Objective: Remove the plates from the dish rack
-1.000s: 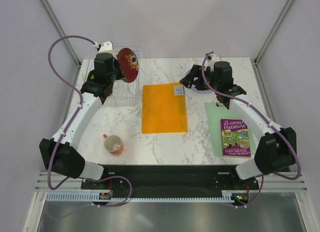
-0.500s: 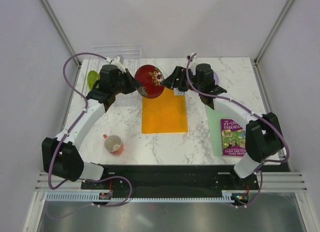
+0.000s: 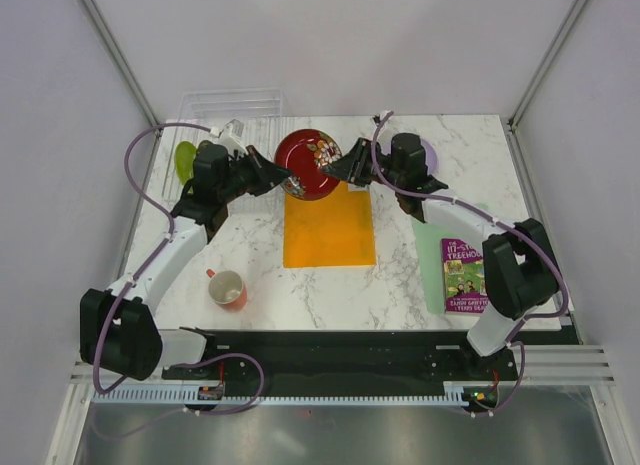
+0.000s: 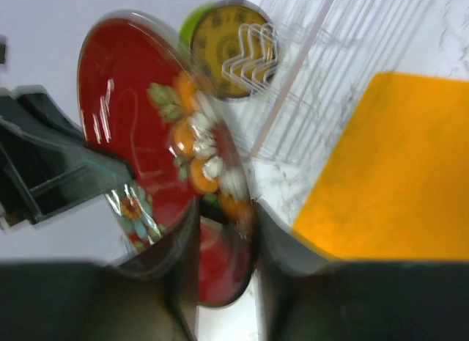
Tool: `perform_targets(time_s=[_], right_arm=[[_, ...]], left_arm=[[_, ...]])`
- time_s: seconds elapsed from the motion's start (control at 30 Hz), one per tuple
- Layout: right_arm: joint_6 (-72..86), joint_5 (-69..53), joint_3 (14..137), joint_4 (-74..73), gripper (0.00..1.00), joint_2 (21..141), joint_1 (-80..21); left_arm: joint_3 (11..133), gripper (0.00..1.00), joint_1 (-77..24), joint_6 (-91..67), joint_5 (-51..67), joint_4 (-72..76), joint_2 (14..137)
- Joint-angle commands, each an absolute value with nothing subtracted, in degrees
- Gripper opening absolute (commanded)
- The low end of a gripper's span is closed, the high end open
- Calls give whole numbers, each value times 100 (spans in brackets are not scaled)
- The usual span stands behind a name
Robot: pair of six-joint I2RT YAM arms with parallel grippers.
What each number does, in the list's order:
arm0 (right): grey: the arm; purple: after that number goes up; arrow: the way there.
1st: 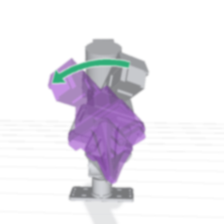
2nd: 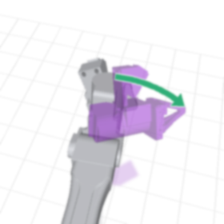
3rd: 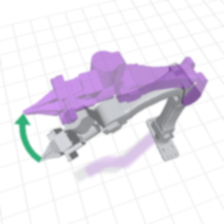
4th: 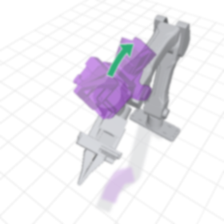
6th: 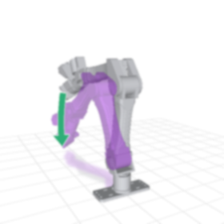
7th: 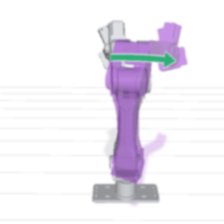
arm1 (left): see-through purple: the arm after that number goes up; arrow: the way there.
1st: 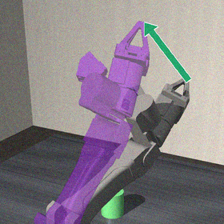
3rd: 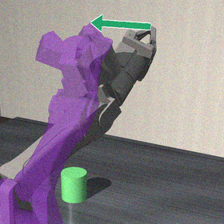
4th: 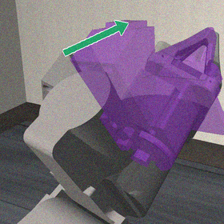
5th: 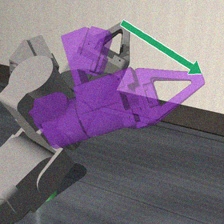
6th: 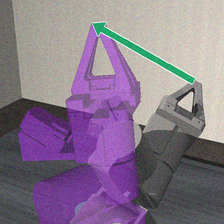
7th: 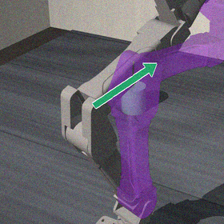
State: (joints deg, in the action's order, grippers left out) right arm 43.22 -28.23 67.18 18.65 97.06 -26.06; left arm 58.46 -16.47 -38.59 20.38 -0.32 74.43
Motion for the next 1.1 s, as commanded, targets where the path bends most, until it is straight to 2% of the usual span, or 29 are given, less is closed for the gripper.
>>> perform_targets(time_s=[0.0, 0.03, 0.07, 0.13, 0.17, 0.27, 0.47, 0.63, 0.77, 1.07], right_arm=[[4359, -3146, 6504, 2566, 14, 9633, -2584], [4342, -3146, 6478, 2558, 5, 9607, -2567], [4298, -3103, 6425, 2505, 0, 9563, -2532], [4254, -2963, 6337, 2382, 0, 9387, -2365], [4158, -2849, 6276, 2286, 0, 9308, -2269], [4008, -2523, 6310, 1855, 0, 9071, -1777], [3692, -2233, 7064, 1021, 0, 9377, -502], [3682, -2346, 7926, 527, 0, 10554, 156], [3849, -2557, 8751, 501, 0, 11589, 290], [3903, -2593, 9694, 448, 0, 12805, 404]], left_arm=[[5590, 2, -1661, -4543, 2821, 1334, 7383], [5546, 2, -1661, -4614, 2839, 1379, 7418], [5468, 5, -1652, -4623, 2804, 1397, 7435], [5423, 32, -1609, -4510, 2725, 1319, 7488], [5405, 66, -1591, -4422, 2577, 1231, 7497], [5502, 86, -1591, -3939, 1955, 739, 7462], [5783, 89, -1582, -2717, 494, 27, 7146], [5696, 90, -1582, -1717, -823, 26, 6724], [5660, 94, -1582, -1293, -1379, -158, 6539], [5625, 95, -1565, -1037, -1775, -255, 6460]])
